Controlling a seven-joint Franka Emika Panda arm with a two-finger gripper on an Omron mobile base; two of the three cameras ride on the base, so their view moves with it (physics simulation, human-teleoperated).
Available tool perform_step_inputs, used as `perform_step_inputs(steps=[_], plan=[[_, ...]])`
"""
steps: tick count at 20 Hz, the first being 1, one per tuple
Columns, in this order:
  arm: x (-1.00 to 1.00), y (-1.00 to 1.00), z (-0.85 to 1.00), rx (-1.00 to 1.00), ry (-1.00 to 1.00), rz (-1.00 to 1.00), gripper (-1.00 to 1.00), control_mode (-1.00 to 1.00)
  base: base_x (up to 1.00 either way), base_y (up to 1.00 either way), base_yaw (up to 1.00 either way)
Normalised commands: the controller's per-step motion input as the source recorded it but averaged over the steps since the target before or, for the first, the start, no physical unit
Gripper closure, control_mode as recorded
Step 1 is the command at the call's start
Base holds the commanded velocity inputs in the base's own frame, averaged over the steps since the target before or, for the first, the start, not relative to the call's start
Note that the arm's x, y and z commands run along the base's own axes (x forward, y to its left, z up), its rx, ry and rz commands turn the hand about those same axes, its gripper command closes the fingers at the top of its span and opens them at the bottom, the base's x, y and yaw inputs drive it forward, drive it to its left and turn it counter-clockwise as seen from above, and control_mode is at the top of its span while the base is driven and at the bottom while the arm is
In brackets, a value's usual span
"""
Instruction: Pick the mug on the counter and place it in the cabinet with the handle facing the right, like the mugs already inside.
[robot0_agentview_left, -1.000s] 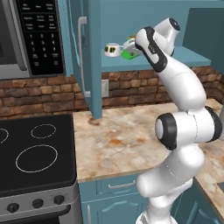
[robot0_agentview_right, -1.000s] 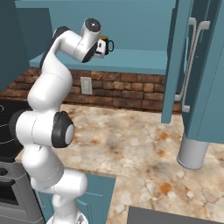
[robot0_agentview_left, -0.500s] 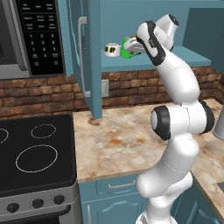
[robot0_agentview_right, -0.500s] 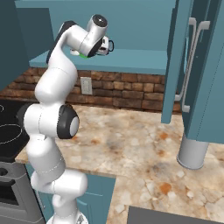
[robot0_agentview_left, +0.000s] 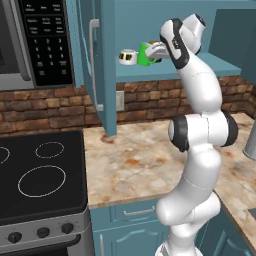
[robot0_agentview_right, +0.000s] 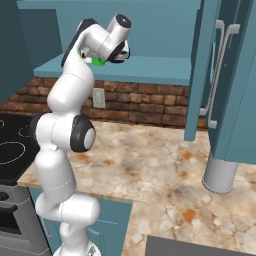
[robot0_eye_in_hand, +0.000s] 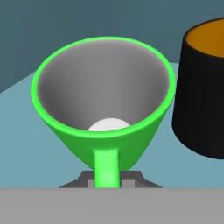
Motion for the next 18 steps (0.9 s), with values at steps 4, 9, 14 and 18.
perform_step_inputs(steps=[4, 9, 14, 18], plan=[[0.02, -0.02, -0.05, -0.03, 0.00, 0.12, 1.00, -1.00, 0.00, 0.00, 0.00], [0.00, -0.01, -0.09, -0.03, 0.00, 0.11, 1.00, -1.00, 0.00, 0.00, 0.00], [0.00, 0.00, -0.21, -0.03, 0.00, 0.10, 1.00, -1.00, 0.00, 0.00, 0.00], [0.00, 0.00, -0.39, -0.01, 0.00, 0.06, 1.00, -1.00, 0.00, 0.00, 0.00]])
